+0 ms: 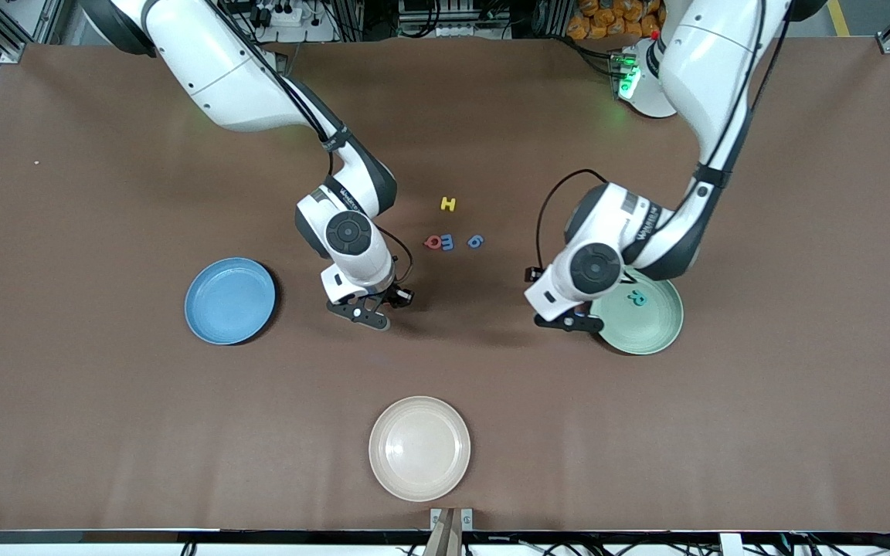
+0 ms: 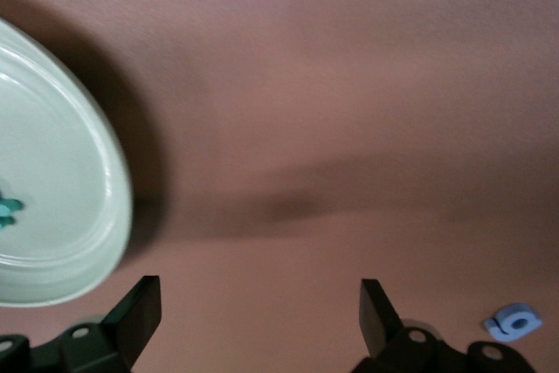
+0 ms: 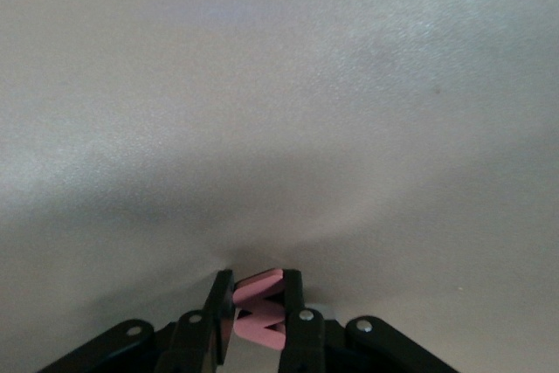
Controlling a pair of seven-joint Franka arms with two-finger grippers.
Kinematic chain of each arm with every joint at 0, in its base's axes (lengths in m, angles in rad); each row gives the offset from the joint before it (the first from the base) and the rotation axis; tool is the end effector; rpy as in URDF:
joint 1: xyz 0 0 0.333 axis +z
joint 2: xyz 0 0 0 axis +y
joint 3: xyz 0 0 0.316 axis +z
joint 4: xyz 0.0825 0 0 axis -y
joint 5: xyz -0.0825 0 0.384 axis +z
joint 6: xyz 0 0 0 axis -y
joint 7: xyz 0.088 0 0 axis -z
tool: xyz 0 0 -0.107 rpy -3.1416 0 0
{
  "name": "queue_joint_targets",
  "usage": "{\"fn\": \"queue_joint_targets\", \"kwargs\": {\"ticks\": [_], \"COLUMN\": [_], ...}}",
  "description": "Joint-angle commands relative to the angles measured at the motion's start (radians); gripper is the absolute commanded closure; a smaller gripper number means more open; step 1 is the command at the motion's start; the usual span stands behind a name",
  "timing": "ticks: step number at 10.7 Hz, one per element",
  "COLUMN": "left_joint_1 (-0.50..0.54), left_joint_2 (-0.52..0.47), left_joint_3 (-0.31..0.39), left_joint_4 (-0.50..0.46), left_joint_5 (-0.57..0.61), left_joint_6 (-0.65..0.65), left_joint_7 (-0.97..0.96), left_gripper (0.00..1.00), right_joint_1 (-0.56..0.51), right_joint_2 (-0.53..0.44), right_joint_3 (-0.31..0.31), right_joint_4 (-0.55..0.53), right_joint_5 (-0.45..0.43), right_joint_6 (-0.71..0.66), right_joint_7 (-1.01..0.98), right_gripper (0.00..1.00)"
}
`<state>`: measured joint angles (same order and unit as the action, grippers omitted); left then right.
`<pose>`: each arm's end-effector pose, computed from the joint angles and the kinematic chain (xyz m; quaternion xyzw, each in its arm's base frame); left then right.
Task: Sort upper and lower case letters into plates
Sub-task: 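Place the pink letter in the blue plate while the left gripper reaches the H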
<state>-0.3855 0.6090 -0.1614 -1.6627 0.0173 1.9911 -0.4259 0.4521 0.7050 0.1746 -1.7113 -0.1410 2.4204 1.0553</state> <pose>0.5614 -0.3290 0.2375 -0.9883 0.0565 0.1389 0.0280 0.5526 0.3856 0.1869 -0.9833 0.1816 0.0010 0.0129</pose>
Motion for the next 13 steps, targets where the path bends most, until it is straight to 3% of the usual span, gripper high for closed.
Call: {"fn": "queue_joint_targets", "kwargs": {"ticks": [1,2,4,6,7,9,12,13], "left_joint_1": [0.004,-0.007,-0.044,-0.128,-0.174,-0.257,-0.387,-0.398], "left_joint_2": [0.011,0.012,0.023,0.026,0.025,0.015,0.012,0.005], "left_joint_3": [0.003,0.0,0.002,0.003,0.003,0.0,0.003,0.002], "left_joint_4": [0.014,0.02,0.038,0.072,0.081,0.08,0.014,-0.026], "left_joint_5": [-0.017,-0.02,-0.126,-0.128,-0.129,-0.132,-0.123,-0.096], "left_joint_6": [-0.003,0.001,0.008,0.009,0.015,0.057,0.22,0.271], "left_joint_7": [-0.013,-0.014,-0.048,-0.199,-0.258,-0.321,-0.456,-0.456], "left_gripper": [0.0,0.0,0.0,0.0,0.0,0.0,0.0,0.0], "right_joint_1": [-0.056,-0.097,-0.243,-0.346,-0.395,-0.418,-0.435,-0.434], "right_joint_2": [-0.112,-0.161,-0.254,-0.283,-0.283,-0.274,-0.249,-0.245], "right_joint_3": [0.014,0.02,0.089,0.088,0.077,-0.019,-0.061,-0.061], "right_joint_4": [-0.005,-0.007,-0.017,-0.021,-0.06,-0.146,-0.218,-0.22], "right_joint_5": [-0.02,-0.012,0.006,0.017,0.017,0.018,0.023,0.023], "right_joint_6": [-0.114,-0.182,-0.297,-0.414,-0.405,-0.327,-0.21,-0.205], "right_joint_7": [-0.021,-0.081,-0.217,-0.389,-0.473,-0.653,-0.741,-0.742], "right_gripper": [1.0,1.0,1.0,1.0,1.0,1.0,1.0,0.91]}}
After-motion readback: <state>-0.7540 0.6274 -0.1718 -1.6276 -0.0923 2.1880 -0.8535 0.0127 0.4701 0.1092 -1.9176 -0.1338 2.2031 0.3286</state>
